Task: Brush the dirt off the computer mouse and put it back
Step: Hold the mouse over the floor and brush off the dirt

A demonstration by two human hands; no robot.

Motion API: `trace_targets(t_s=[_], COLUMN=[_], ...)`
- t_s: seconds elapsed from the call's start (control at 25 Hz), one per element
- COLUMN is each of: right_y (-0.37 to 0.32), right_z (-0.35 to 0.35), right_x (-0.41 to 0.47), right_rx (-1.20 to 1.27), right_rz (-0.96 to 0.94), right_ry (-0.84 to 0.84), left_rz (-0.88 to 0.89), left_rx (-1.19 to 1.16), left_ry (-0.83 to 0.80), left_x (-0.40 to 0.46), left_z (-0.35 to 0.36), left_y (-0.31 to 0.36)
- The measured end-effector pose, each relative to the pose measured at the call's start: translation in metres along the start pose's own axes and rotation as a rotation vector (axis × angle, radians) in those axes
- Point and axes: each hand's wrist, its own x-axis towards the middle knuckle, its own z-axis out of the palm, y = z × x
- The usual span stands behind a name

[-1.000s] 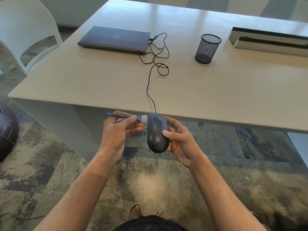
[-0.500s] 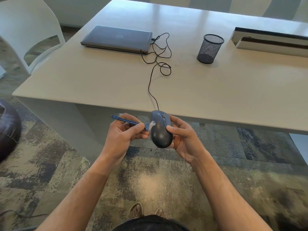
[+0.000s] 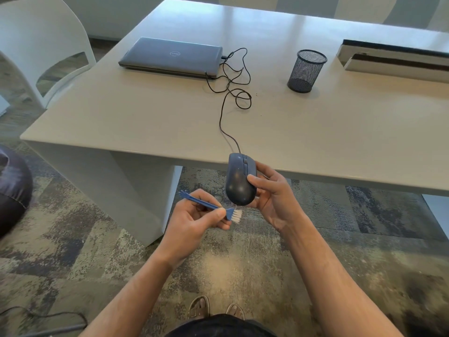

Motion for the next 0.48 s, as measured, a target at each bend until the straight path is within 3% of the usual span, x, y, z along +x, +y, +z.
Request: trace_targets(t_s=[0.24, 0.48], right_y=[0.003, 0.003], right_z=[-0.004, 0.001], right_x=[-0.004, -0.002], right_rx=[0.013, 0.005], right_rz=[0.027, 0.024], right_ry=[-0.006, -0.017], left_rz=[0.076, 0.090], left_rx=[-0.061, -0.055], left_ry=[0.257, 0.198], left_x=[0.018, 0.019], left_z=[-0.016, -0.009], left_y=[0.008, 0.004])
